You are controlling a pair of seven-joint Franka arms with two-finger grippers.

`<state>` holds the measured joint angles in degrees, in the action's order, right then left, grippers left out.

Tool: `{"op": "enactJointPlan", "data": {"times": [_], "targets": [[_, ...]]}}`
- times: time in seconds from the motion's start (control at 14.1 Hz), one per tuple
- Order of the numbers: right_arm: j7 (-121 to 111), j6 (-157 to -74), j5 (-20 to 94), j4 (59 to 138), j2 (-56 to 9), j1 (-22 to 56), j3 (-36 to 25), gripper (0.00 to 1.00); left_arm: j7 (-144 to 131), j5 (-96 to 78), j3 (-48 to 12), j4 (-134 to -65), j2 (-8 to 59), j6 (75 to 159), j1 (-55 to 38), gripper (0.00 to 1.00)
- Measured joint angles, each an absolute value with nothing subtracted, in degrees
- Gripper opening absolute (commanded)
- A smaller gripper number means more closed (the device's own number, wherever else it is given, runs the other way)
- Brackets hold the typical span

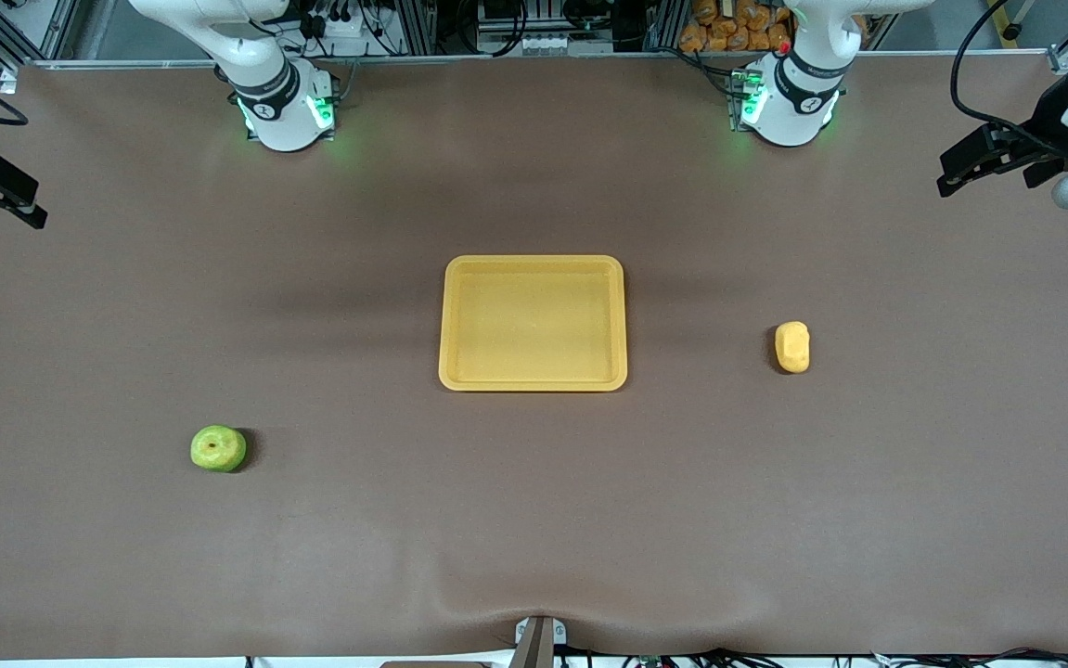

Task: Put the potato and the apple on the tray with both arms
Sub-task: 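Reach the left gripper down toward the yellow potato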

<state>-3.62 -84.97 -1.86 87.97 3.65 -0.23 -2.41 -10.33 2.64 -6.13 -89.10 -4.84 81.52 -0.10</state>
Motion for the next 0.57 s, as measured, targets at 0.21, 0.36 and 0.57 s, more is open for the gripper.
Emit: {"op": "enactJointPlan", "data": {"times": [0.21,0.36,0.57], "targets": [[-3.6,-83.7,-1.9,88.0,3.6,-0.2,-2.4,1.00,-10.3,2.6,-6.1,-89.1,-4.7,81.5,-0.1,1.00],[-3.6,-83.6,-1.9,88.0,3.6,-0.2,-2.4,1.00,-10.3,2.6,-6.2,-89.1,-4.5,81.5,-0.1,1.00],[-3.6,-83.6,-2.2,88.0,3.6,-0.2,-2.4,1.00,-10.3,2.6,-6.2,-89.2,-4.0,81.5,-0.1,1.00]]}}
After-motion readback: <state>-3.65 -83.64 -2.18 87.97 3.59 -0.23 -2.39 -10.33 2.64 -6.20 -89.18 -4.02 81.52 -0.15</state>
